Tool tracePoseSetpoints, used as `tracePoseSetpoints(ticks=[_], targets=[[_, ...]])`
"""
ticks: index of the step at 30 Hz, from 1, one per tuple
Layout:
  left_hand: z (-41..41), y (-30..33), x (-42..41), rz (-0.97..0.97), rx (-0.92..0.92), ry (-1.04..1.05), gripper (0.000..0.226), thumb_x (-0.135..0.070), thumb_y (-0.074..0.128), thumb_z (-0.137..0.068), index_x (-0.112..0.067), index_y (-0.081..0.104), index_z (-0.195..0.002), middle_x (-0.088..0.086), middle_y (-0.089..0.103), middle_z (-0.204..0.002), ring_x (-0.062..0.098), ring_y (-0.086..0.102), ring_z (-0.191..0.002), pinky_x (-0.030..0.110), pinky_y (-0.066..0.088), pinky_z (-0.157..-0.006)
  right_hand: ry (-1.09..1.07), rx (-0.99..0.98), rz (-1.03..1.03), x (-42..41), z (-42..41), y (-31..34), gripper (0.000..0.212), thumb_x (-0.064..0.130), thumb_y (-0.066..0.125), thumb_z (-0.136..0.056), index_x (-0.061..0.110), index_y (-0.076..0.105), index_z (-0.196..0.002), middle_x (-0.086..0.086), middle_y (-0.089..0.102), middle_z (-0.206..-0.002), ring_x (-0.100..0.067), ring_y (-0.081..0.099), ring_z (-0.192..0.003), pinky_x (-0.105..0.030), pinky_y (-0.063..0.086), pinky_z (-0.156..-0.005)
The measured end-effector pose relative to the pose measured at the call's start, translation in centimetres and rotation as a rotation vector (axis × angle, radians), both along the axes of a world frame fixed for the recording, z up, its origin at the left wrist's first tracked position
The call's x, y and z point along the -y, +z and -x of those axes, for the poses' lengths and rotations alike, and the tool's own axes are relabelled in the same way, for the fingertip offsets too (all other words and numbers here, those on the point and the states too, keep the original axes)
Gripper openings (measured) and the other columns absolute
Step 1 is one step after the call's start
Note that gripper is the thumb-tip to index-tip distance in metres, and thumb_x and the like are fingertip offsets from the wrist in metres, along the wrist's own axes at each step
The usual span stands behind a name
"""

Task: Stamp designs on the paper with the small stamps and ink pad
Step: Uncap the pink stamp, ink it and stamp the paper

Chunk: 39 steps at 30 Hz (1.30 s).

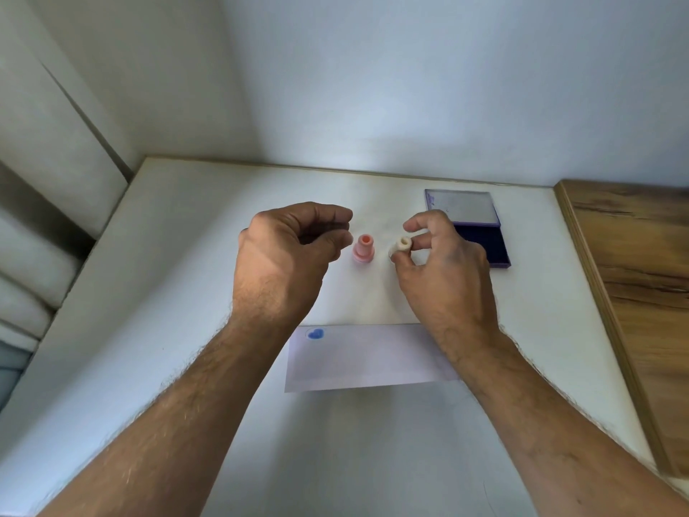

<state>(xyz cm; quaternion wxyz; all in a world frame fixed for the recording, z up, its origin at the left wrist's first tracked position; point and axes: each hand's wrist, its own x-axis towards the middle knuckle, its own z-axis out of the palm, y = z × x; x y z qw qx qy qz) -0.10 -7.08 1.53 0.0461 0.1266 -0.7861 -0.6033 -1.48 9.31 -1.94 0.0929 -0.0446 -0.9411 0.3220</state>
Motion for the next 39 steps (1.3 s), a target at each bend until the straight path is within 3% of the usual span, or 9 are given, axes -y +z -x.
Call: tracePoseSetpoints(ticks=[6, 12, 17, 20, 22, 25, 29, 33, 39], targets=[[-0.1, -0.1, -0.2, 0.007, 0.003, -0.002, 0.021, -0.012, 0.076, -0.082, -0.032, 0.078, -0.089, -0.014, 0.078, -0.081, 0.012, 0.075, -0.076, 0.033, 0.061, -0.081, 0.014, -0.077, -0.010, 0.3, -0.1, 0.4, 0.035, 0.032, 0.069, -0.083, 0.028, 0.058, -0.116, 0.006, 0.067, -0.111, -0.014, 0.058, -0.101, -0.023, 0.045, -0.074], [-0.1, -0.2, -0.1, 0.009, -0.005, 0.003, 0.022, -0.012, 0.075, -0.083, -0.034, 0.078, -0.087, -0.014, 0.078, -0.082, 0.012, 0.075, -0.077, 0.035, 0.061, -0.082, 0.247, -0.296, -0.205, 1.7, -0.7, -0.6, 0.031, 0.018, 0.062, -0.088, 0.018, 0.067, -0.119, 0.006, 0.073, -0.104, -0.022, 0.048, -0.092, -0.037, 0.051, -0.068], [-0.2, -0.3, 0.1, 0.024, -0.013, 0.000, 0.021, -0.013, 0.076, -0.083, -0.033, 0.078, -0.089, -0.013, 0.078, -0.082, 0.011, 0.075, -0.076, 0.034, 0.061, -0.081, 0.328, -0.239, -0.374, 2.1, -0.8, -1.3, 0.043, 0.015, 0.058, -0.089, 0.020, 0.059, -0.132, 0.000, 0.068, -0.125, -0.024, 0.047, -0.090, -0.039, 0.049, -0.073], [-0.2, -0.4, 0.2, 0.031, -0.014, 0.009, 0.019, -0.014, 0.076, -0.083, -0.032, 0.078, -0.090, -0.014, 0.078, -0.082, 0.008, 0.075, -0.077, 0.031, 0.061, -0.080, 0.325, -0.256, -0.348, 2.2, -0.8, -1.4, 0.033, 0.012, 0.063, -0.088, 0.019, 0.067, -0.120, 0.001, 0.073, -0.111, -0.026, 0.051, -0.087, -0.038, 0.051, -0.068], [-0.2, -0.4, 0.2, 0.039, -0.016, 0.012, 0.020, -0.014, 0.076, -0.083, -0.032, 0.078, -0.090, -0.016, 0.078, -0.081, 0.005, 0.074, -0.076, 0.027, 0.061, -0.078, 0.319, -0.285, -0.293, 2.0, -0.8, -1.4, 0.023, 0.010, 0.068, -0.086, 0.018, 0.070, -0.107, 0.001, 0.075, -0.095, -0.025, 0.052, -0.085, -0.037, 0.052, -0.066], [-0.2, -0.4, 0.2, 0.050, -0.021, 0.017, 0.021, -0.013, 0.075, -0.083, -0.033, 0.078, -0.090, -0.017, 0.077, -0.081, 0.000, 0.073, -0.075, 0.015, 0.057, -0.073, 0.321, -0.252, -0.169, 1.9, -0.9, -0.9, 0.017, 0.010, 0.068, -0.086, 0.020, 0.070, -0.099, 0.006, 0.074, -0.089, -0.019, 0.050, -0.090, -0.032, 0.051, -0.068], [-0.1, -0.3, 0.1, 0.057, -0.022, 0.033, 0.024, -0.014, 0.077, -0.082, -0.033, 0.078, -0.096, -0.017, 0.076, -0.086, -0.006, 0.071, -0.080, 0.003, 0.049, -0.067, 0.137, -0.107, 0.370, 1.6, -0.5, 0.8, 0.011, 0.022, 0.074, -0.083, 0.029, 0.071, -0.091, 0.017, 0.070, -0.081, -0.008, 0.054, -0.074, -0.014, 0.046, -0.064], [-0.1, -0.2, 0.0, 0.042, 0.006, 0.003, 0.026, -0.019, 0.083, -0.076, -0.031, 0.078, -0.100, -0.015, 0.076, -0.089, -0.006, 0.071, -0.080, 0.003, 0.049, -0.064, 0.058, 0.045, 0.855, 0.8, -0.1, 1.8, 0.015, 0.007, 0.072, -0.082, 0.020, 0.073, -0.091, 0.002, 0.075, -0.076, -0.015, 0.066, -0.064, -0.029, 0.056, -0.060], [-0.3, -0.1, -0.4, 0.047, -0.001, -0.109, 0.042, -0.024, 0.090, -0.067, -0.032, 0.076, -0.106, -0.013, 0.077, -0.092, -0.005, 0.072, -0.083, 0.010, 0.054, -0.077, 0.050, 0.127, 1.067, 0.1, -0.2, 1.8, 0.015, -0.003, 0.067, -0.085, 0.011, 0.072, -0.091, -0.006, 0.072, -0.071, -0.022, 0.066, -0.058, -0.033, 0.056, -0.059]])
